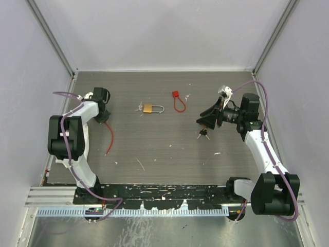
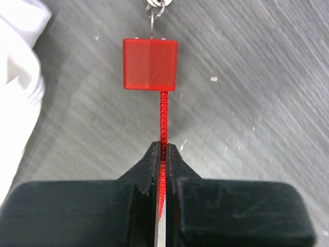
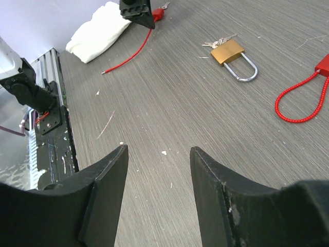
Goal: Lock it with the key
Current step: Pick up the lock from the center of the board.
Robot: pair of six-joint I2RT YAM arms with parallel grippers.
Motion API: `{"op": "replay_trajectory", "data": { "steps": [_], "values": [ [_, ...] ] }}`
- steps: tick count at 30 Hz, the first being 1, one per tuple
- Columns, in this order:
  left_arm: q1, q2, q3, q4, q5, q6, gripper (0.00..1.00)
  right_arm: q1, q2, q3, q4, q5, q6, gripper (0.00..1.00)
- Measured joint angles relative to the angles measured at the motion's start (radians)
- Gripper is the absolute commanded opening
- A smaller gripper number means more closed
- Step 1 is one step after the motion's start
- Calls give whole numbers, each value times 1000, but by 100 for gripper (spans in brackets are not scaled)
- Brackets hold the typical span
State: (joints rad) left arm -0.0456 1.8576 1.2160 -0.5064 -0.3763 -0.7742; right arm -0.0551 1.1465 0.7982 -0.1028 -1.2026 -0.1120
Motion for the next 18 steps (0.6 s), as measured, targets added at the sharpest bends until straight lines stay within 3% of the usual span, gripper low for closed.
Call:
{"op": "replay_trajectory", "data": {
  "steps": [7,18],
  "values": [
    [-39,-298,-226,116,40,11,0,1,0,0,-1,0,0,56],
    [-235,-829,-552,328,118,64,0,1,0,0,-2,-1,0,57]
  ]
}}
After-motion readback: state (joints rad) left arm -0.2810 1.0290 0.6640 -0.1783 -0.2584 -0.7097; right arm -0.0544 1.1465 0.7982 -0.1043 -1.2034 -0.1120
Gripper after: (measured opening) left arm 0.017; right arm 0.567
